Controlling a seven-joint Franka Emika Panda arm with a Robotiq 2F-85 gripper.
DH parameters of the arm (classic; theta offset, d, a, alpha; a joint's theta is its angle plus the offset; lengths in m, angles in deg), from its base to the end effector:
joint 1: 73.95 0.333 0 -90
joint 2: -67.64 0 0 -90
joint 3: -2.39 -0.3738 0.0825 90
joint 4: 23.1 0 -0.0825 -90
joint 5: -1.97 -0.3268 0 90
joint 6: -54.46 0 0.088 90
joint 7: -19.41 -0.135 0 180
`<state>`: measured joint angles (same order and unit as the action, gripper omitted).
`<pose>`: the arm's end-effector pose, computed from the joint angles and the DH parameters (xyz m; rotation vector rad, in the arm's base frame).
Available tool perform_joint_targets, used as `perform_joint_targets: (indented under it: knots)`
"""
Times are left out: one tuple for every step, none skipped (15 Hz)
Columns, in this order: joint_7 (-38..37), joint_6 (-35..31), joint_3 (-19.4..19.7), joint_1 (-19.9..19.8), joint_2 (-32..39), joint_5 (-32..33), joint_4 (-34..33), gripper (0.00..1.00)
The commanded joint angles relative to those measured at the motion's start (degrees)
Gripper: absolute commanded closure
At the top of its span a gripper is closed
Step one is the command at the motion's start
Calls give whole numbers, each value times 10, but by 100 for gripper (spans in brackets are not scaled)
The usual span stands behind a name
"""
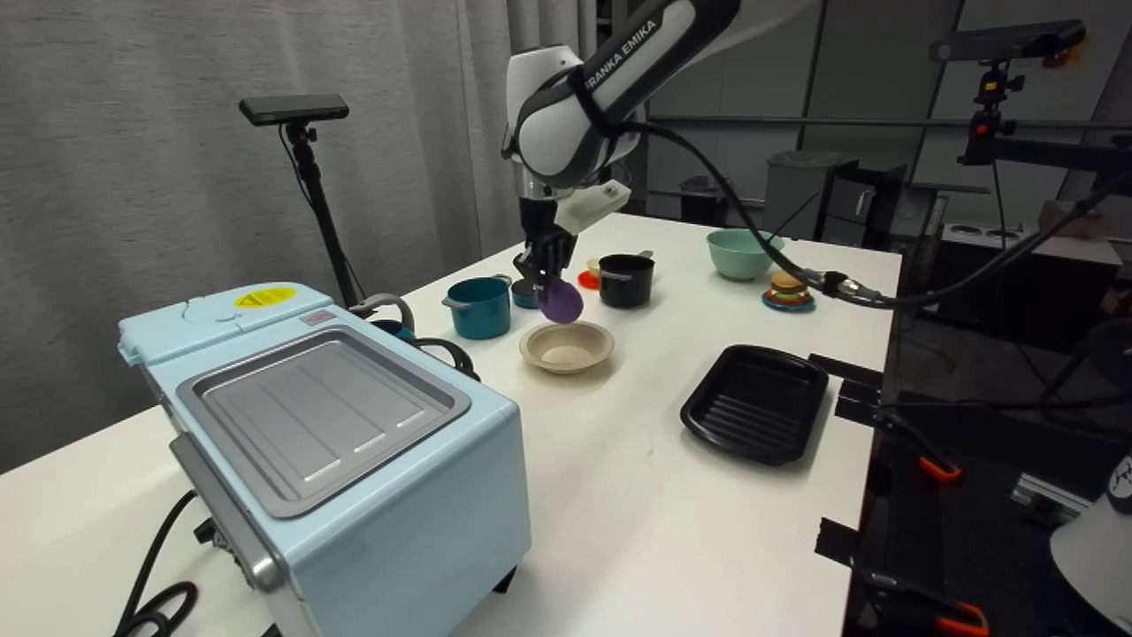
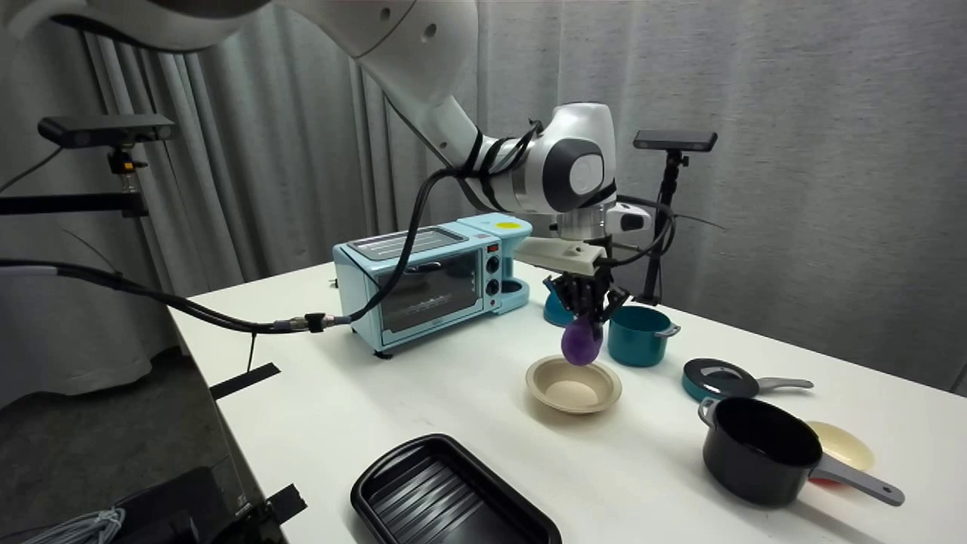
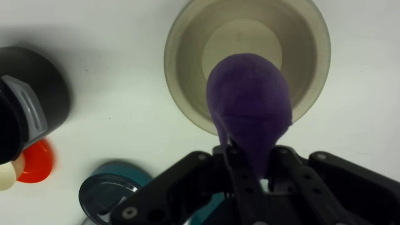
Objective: Put the purple plushie on the white plate
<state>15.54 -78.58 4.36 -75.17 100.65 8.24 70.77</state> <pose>0.6848 -0.0383 0.3470 3.0347 -0.0701 0.1641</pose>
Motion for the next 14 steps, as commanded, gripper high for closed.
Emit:
perform_joint_targets:
  knots:
    - [-17,0,9,11,42,-3,-35,96]
    - [-21,2,10,13,51,-1,-38,96]
    - [-24,4,11,14,58,-1,-40,96]
    - [-26,6,12,16,66,-1,-42,96]
    - [-29,9,12,17,72,0,-44,96]
    - [-34,8,14,20,79,1,-44,96]
    - [-40,7,17,23,85,3,-47,96]
    - [-46,8,20,25,90,5,-47,59]
    - [-49,10,21,27,93,5,-49,58]
    - [-51,12,21,27,94,4,-48,51]
    - [-52,13,22,28,91,4,-46,45]
    - [-52,12,22,29,87,4,-42,38]
    - [-54,10,23,29,80,4,-35,29]
    - [-53,7,24,29,72,5,-27,22]
